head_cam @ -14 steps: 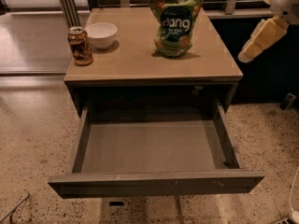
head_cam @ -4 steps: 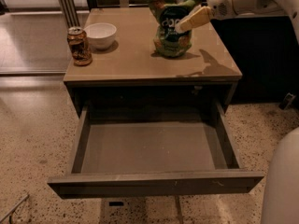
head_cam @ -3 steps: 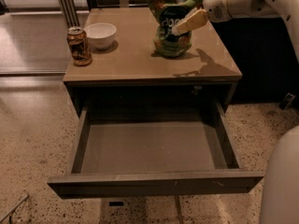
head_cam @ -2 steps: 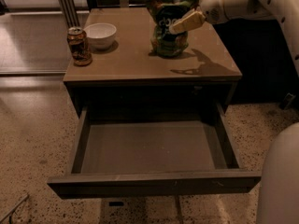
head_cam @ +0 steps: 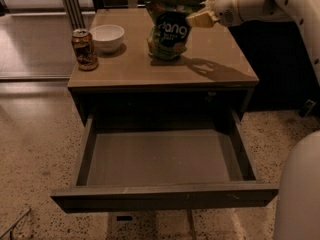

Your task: Place green rice chip bag into top drawer

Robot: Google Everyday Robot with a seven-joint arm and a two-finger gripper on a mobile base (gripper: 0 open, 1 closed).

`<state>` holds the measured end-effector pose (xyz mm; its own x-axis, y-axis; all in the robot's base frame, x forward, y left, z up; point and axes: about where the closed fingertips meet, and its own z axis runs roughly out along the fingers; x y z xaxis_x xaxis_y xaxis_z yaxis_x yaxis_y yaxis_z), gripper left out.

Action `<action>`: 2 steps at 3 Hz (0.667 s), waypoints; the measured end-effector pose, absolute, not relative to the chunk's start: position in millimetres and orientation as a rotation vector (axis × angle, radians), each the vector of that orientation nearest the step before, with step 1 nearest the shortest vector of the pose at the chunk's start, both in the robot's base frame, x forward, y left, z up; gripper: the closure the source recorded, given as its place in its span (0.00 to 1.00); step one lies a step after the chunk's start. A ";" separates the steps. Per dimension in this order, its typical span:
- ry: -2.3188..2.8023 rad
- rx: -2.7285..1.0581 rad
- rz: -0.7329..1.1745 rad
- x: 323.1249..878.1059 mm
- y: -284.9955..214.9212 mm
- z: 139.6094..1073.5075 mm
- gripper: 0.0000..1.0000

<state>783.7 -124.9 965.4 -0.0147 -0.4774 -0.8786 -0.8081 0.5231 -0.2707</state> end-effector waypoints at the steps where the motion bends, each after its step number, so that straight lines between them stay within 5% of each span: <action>1: 1.660 -1.105 0.374 783.7 -124.9 965.4 0.88; 2: 1.660 -1.105 0.374 783.7 -124.9 965.4 1.00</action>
Offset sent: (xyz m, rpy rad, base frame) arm 0.0000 0.0000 0.0000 0.0000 0.0000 0.0000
